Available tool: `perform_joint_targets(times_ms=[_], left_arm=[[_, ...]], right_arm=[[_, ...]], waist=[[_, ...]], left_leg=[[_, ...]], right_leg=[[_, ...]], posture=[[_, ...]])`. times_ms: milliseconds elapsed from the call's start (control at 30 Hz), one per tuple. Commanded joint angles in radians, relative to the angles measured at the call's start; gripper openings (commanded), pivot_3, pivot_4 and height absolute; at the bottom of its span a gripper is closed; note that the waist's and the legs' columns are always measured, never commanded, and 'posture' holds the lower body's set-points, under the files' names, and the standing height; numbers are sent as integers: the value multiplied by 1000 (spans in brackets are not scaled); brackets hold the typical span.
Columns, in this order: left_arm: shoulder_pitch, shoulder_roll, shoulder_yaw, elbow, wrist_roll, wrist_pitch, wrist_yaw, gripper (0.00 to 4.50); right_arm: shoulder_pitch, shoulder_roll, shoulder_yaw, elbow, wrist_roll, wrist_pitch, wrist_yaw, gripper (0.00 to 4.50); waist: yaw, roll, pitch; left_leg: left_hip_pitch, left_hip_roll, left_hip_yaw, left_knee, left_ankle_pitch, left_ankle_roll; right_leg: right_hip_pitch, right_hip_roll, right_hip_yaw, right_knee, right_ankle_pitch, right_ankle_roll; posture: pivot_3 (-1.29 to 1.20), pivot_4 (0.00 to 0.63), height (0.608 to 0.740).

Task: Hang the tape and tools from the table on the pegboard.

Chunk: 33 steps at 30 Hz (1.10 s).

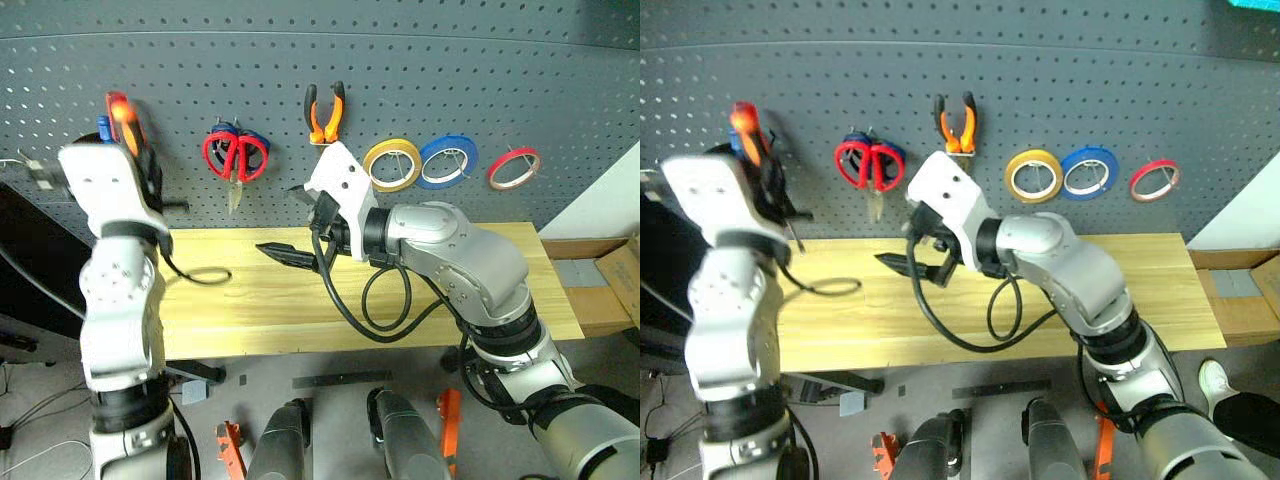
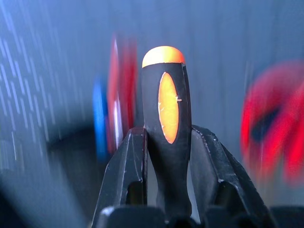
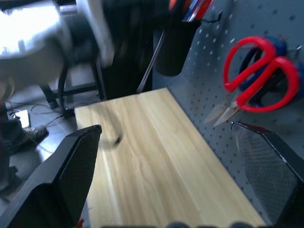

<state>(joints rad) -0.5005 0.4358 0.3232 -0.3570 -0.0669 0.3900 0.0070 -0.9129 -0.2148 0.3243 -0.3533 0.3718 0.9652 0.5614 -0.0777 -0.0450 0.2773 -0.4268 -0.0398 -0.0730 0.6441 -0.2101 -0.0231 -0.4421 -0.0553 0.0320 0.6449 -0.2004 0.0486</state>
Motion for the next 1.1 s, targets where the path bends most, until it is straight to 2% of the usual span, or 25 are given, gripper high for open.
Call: perform_joint_targets(times_ms=[33,267,500,633,900,1100], left_arm=[[-104,61,34,77,-5,-60,-25,897],[-300,190,70,354,-7,-170,-49,897],[-348,261,84,525,5,-267,-44,897],[-313,259,83,576,8,-323,-35,897],[-318,185,48,716,8,-453,-13,897],[-263,146,91,597,-31,-458,32,2805]], right_arm=[[-36,8,-31,-2,-5,-48,1,4500],[-68,27,-30,46,-28,-86,-13,4500],[-87,37,-33,65,-44,-93,-18,4500],[-97,40,-34,71,-46,-97,-18,4500],[-107,48,-31,88,-44,-117,-9,4500],[-99,46,-36,79,-40,-116,-10,4500]], waist=[[-2,0,0],[-6,0,0],[-6,-1,-1],[-6,-3,-3],[-5,-11,-11],[-8,-14,-14]], left_leg=[[0,0,0,0,0,0],[0,0,0,0,0,0],[-2,0,0,0,0,0],[-5,0,0,0,0,-1],[-6,0,0,1,1,-1],[-6,0,1,1,1,-1]], right_leg=[[0,0,0,0,0,0],[-1,1,-1,1,0,0],[-3,0,0,2,0,0],[-7,0,0,3,0,0],[-8,0,0,3,1,0],[-9,0,1,3,1,0]], posture=[[-86,185,740],[-99,172,740],[-106,169,740],[-103,167,740],[-101,162,740],[-116,154,740]])
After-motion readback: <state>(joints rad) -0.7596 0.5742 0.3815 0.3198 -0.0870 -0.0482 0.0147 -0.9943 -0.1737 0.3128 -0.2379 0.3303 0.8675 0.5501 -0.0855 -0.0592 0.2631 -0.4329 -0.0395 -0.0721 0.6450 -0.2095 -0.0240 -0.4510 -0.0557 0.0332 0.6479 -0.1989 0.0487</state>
